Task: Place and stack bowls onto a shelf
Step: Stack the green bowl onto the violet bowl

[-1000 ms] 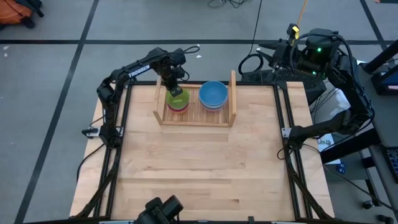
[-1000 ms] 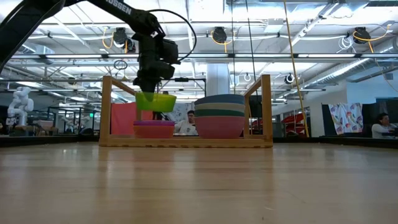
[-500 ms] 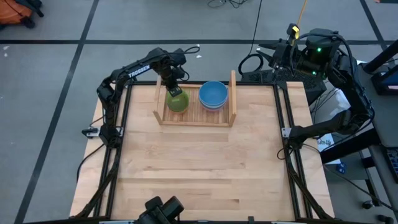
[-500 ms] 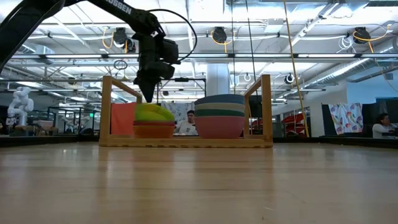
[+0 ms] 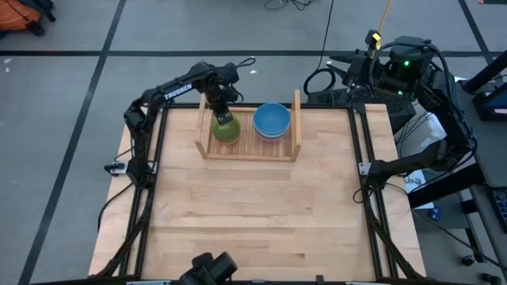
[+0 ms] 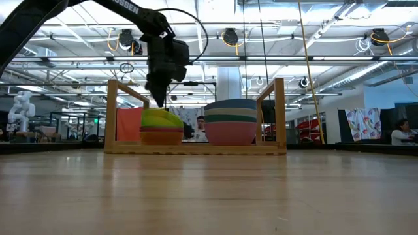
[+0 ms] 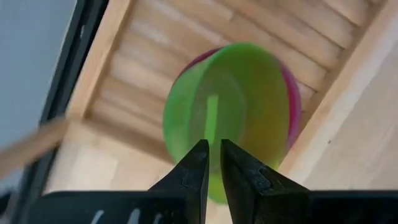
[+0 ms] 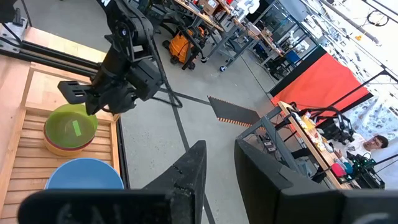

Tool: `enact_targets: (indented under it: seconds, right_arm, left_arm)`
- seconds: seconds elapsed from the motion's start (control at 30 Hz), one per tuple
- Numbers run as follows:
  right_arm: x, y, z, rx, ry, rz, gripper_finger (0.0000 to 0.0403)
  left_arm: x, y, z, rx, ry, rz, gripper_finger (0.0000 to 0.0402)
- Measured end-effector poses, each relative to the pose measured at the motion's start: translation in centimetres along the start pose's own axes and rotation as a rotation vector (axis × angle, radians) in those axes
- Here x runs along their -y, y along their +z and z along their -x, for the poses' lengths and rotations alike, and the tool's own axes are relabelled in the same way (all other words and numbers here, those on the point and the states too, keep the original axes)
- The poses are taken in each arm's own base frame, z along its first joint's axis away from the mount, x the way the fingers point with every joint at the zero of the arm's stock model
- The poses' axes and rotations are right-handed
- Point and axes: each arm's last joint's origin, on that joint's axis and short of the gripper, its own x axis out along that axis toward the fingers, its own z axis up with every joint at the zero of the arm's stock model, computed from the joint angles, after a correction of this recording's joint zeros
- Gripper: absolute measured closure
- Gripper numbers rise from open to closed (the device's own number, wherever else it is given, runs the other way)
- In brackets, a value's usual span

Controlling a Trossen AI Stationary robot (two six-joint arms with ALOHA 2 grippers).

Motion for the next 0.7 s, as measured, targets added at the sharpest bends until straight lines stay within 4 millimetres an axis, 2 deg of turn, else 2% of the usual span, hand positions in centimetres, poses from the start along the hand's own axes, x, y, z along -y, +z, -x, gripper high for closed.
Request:
enact_targets:
  seconds: [0.23, 0.43, 0.53, 0.7]
  right_arm:
    - [0.0, 0.0, 0.0, 0.0, 0.0, 0.0, 0.0325]
    - [0.0, 0.0, 0.0, 0.0, 0.0, 0.0, 0.0325]
    - [0.0, 0.0, 0.0, 0.0, 0.0, 0.0, 0.0325]
    - [0.0, 0.0, 0.0, 0.0, 0.0, 0.0, 0.0325]
  left_arm:
    - [0.8, 0.9, -0.1, 0.064, 0.021, -0.144, 0.0356]
    - [0.7, 1.0, -0.1, 0.073, 0.054, -0.166, 0.0394]
    - [0.7, 1.0, -0.1, 0.064, 0.064, -0.165, 0.0396]
    - [0.5, 0.2, -1.7, -0.006, 0.082, -0.172, 0.0398]
